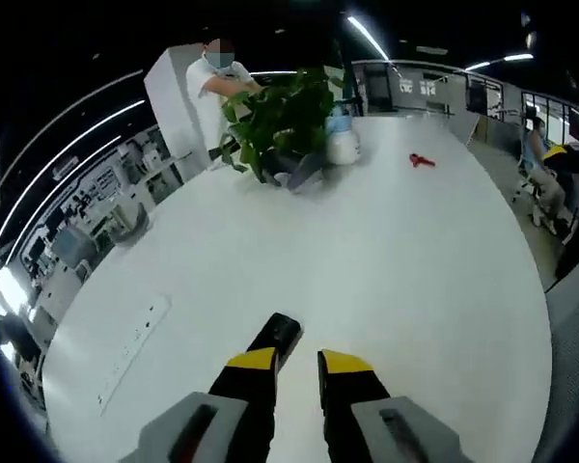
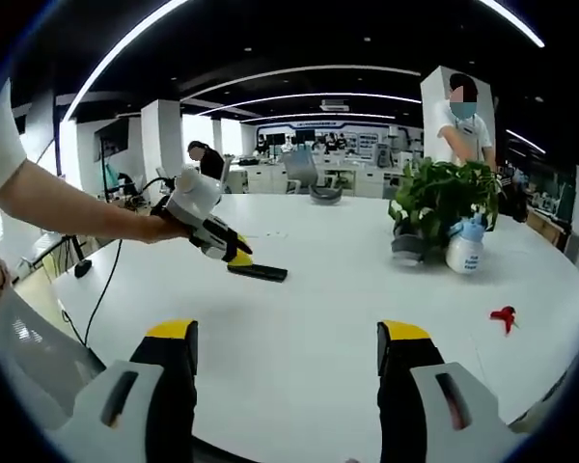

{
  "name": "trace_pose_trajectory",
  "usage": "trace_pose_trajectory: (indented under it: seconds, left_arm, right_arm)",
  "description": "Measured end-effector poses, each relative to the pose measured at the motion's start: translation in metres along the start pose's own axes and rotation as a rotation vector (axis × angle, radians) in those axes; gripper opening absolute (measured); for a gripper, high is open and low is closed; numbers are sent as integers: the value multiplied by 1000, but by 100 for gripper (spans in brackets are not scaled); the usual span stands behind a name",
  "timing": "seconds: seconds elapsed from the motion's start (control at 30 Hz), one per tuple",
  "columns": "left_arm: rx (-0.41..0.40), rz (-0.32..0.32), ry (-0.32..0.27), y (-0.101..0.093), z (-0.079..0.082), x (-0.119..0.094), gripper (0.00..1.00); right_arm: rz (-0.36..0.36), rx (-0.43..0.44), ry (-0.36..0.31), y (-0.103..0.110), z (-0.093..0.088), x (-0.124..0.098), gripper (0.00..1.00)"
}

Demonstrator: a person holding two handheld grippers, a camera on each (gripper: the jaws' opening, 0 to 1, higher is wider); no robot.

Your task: Press the specified remote control buttons in sequence, fully releasing each button before pressing the next.

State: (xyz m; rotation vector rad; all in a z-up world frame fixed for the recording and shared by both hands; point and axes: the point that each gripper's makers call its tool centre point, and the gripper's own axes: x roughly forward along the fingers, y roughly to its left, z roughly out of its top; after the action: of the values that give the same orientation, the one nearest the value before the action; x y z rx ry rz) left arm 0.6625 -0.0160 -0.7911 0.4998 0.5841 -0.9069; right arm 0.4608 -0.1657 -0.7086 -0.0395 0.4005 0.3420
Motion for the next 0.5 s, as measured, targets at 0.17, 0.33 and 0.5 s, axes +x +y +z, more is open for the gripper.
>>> trace_pose_trajectory:
  seconds: [0.17,0.33,0.5]
  left_arm:
    - [-90,2,-71,-11,-2,-34,22]
    - [-147,19,-147,-28,-1,-69,26]
    - [-126,32,-204,-54,-3,-105,31]
  right_arm:
    - [-6,15,-25,-2,4,-2,79]
    - [10,-5,-48,3,9,-3,79]
    - [19,-6,-71,5,13,-5,79]
